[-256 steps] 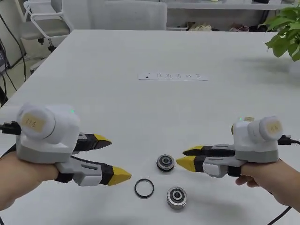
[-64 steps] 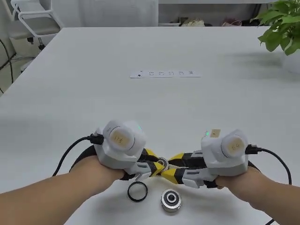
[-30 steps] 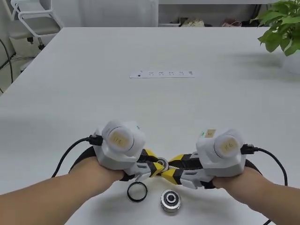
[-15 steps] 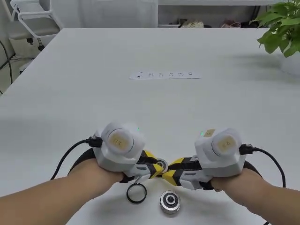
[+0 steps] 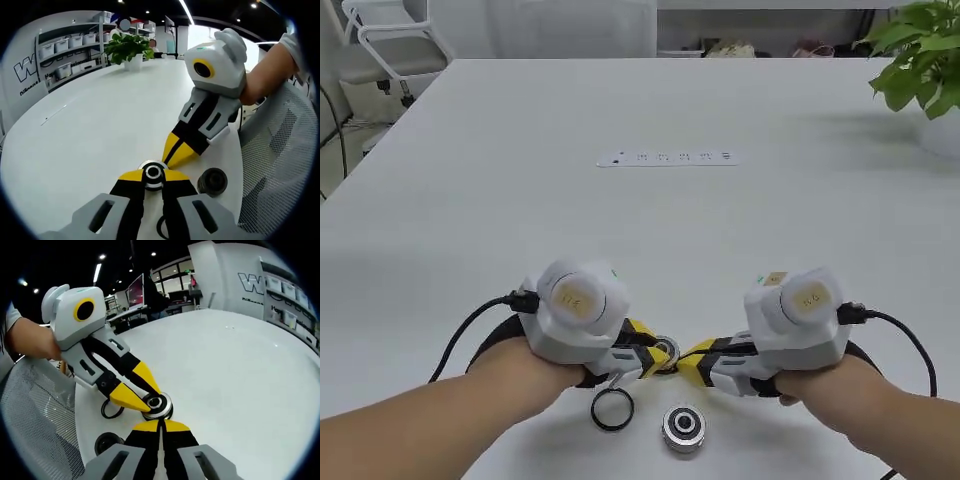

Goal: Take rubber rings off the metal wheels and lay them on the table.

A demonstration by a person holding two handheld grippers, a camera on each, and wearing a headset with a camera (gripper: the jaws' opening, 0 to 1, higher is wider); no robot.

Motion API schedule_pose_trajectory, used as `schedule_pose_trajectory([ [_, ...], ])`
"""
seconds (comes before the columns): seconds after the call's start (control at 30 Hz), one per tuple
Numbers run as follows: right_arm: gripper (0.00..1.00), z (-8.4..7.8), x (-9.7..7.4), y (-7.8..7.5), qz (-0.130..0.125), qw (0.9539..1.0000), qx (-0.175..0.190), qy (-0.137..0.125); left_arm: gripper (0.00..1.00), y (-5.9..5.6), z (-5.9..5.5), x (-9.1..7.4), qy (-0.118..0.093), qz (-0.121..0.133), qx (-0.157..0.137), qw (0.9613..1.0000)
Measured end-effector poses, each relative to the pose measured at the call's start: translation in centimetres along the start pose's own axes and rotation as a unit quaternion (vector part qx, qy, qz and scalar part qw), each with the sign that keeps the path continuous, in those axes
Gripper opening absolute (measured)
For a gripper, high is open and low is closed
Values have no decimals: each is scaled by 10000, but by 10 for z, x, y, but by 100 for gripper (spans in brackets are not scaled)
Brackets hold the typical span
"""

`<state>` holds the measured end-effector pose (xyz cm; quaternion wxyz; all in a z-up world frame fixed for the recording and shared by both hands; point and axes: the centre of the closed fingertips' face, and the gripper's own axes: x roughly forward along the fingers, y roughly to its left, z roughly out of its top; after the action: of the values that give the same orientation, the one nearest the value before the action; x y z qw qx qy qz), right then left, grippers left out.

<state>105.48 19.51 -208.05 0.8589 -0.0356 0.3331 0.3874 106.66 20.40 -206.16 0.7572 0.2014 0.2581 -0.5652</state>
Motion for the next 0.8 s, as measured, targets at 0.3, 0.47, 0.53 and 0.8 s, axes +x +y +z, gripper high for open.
schedule_pose_trajectory([
  [0.3,0,4,-4,-11,-55,9978,606,-244,7,0,0,1,-16,22,-12,10000],
  [0.47,0,3,-5,-11,-44,9964,790,-297,7,-3,0,1,-17,44,-8,10000],
  [0.53,0,5,-6,-12,-54,9955,876,-353,7,-3,0,1,-11,46,-12,10000],
  [0.8,0,13,-10,-11,84,9903,1226,-652,7,-2,1,1,9,51,16,10000],
])
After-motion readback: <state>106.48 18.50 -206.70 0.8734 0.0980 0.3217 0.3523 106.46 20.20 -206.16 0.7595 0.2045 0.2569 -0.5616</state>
